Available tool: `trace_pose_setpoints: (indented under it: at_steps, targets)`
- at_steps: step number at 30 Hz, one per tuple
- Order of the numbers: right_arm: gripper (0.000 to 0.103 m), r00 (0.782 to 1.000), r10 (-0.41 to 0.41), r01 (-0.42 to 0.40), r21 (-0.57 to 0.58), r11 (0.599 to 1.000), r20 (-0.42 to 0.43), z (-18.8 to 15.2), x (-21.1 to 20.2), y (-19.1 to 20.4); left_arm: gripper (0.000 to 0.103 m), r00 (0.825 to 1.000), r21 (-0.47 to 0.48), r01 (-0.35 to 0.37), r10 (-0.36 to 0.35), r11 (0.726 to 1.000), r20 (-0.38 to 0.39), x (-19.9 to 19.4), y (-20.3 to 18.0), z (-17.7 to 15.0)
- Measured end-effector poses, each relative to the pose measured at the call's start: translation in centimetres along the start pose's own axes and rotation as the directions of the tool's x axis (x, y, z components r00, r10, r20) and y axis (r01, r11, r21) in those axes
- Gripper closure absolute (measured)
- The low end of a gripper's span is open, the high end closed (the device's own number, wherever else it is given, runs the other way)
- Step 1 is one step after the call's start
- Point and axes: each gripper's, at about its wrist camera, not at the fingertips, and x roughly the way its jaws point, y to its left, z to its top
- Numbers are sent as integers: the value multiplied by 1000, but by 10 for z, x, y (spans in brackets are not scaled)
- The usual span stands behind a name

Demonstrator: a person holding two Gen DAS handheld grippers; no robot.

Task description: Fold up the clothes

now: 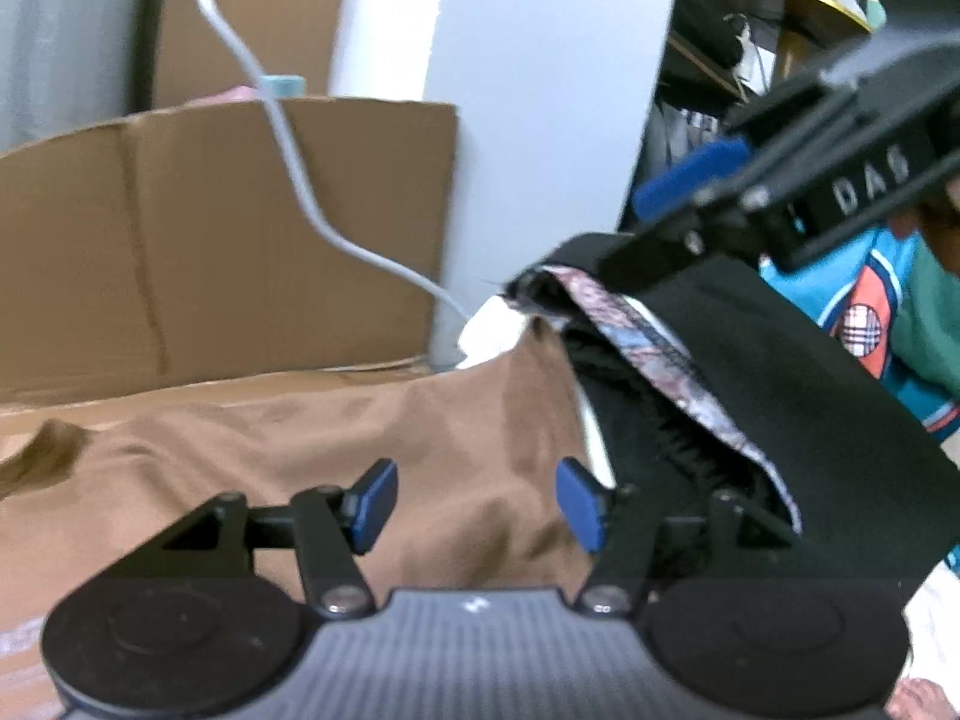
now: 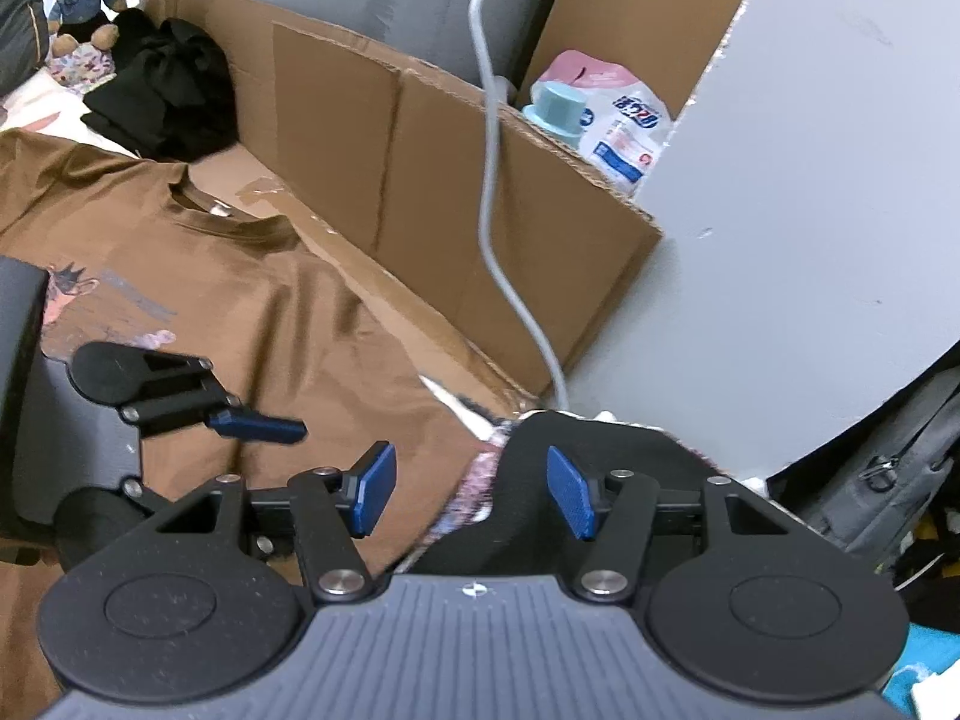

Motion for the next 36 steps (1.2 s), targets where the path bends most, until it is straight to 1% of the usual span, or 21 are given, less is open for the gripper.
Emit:
trace_pose_setpoints:
  at_steps: [5, 7, 11, 14, 20, 23, 25, 27, 29, 31, 32, 34, 36]
  targets:
    - [42, 1000, 28, -28, 12, 1000, -11, 1, -2, 18, 39, 998, -15, -63, 63, 998, 2, -31, 23, -4]
    - [42, 999, 40, -40, 16, 999, -9, 3, -3, 24, 39, 996, -37, -94, 94, 995, 2, -41, 35, -7]
    - [42, 998, 57, -58, 16, 998, 5, 7, -6, 37, 39, 991, -63, -131, 131, 989, 5, -55, 53, -11]
    - [42, 997, 75, -76, 14, 997, 8, 11, -6, 49, 38, 988, -74, -153, 154, 985, 4, -73, 66, -17]
    - [42, 994, 106, -106, 13, 994, 0, 17, 2, 70, 38, 979, -124, -205, 206, 971, -4, -98, 95, -30]
    - [42, 992, 127, -127, 24, 992, -1, 15, 5, 77, 37, 969, -140, -244, 246, 960, -8, -110, 112, -37]
    - [42, 990, 138, -138, 26, 990, -5, 13, 7, 82, 36, 959, -146, -280, 282, 949, -10, -119, 126, -43]
    - [42, 989, 146, -146, 16, 989, -8, 10, 9, 88, 36, 943, -161, -329, 331, 930, -17, -130, 143, -50]
    - [42, 989, 150, -150, 4, 989, -11, 7, 9, 92, 36, 931, -172, -362, 365, 916, -13, -140, 156, -55]
    - [42, 987, 158, -158, -5, 987, -12, 5, 9, 95, 36, 909, -178, -412, 417, 894, -13, -155, 173, -62]
    - [42, 987, 159, -159, -7, 987, -12, 5, 8, 96, 36, 902, -183, -426, 431, 886, -13, -160, 178, -64]
    - [42, 986, 164, -164, -12, 986, -14, 3, 9, 99, 36, 876, -240, -472, 482, 848, -18, -179, 197, -72]
    - [42, 985, 170, -171, -21, 985, -17, 2, 9, 101, 36, 859, -283, -496, 512, 821, -23, -192, 210, -77]
